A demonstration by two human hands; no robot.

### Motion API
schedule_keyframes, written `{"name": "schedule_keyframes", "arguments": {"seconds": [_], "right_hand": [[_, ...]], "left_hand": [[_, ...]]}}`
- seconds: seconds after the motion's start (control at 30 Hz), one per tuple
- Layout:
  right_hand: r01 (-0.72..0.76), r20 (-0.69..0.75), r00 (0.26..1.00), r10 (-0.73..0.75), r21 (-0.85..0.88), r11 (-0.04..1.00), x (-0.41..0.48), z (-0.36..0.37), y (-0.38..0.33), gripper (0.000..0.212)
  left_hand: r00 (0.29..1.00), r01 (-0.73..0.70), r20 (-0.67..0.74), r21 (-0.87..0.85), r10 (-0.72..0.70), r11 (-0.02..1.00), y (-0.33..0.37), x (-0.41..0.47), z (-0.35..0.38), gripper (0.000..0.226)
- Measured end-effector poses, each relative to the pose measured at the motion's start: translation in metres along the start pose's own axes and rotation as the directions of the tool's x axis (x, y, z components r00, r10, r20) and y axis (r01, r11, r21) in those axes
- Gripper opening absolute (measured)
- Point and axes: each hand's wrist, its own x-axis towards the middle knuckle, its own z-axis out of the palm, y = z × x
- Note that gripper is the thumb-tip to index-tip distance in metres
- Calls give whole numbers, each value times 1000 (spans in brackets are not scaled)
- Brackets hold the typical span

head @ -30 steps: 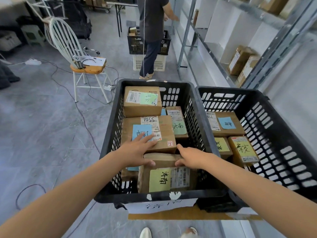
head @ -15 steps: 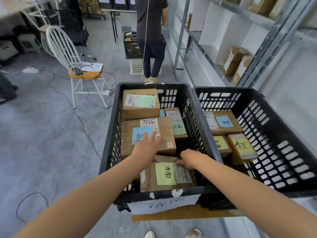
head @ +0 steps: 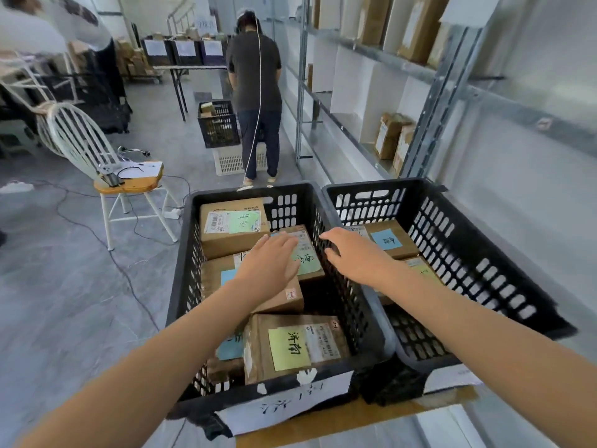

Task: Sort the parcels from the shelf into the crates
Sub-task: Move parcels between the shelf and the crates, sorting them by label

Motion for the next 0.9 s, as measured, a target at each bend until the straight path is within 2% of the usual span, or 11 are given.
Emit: {"name": "schedule_keyframes", "arguments": {"seconds": [0.1,0.2,0.33,0.47,0.63,0.9], "right_hand": [[-21,-50,999,20,-11,1000,-12,-30,10,49],[-58,-167,984,55,-11,998,-36,-67,28,53],[-157,-320,936,144,-16,987,-93,-121,58,49],[-304,-411,874,260,-46,951,-167,-176,85,51],[-503,-562,740,371,-95,859,-271,-237,116,52],[-709,-701,512,497,-17,705,-432,-293,131,53]], "left_hand": [[998,-19,-61,-11,18,1000,22,12,-15,60],[989,-72,-130,-27,68,997,58,28,-33,61],[965,-194,-188,-36,184,980,127,55,-61,65],[910,-367,-240,-92,337,926,220,78,-85,64],[789,-584,-317,-124,526,802,356,91,-109,64],[531,-839,-448,-158,719,520,533,61,-147,58]]}}
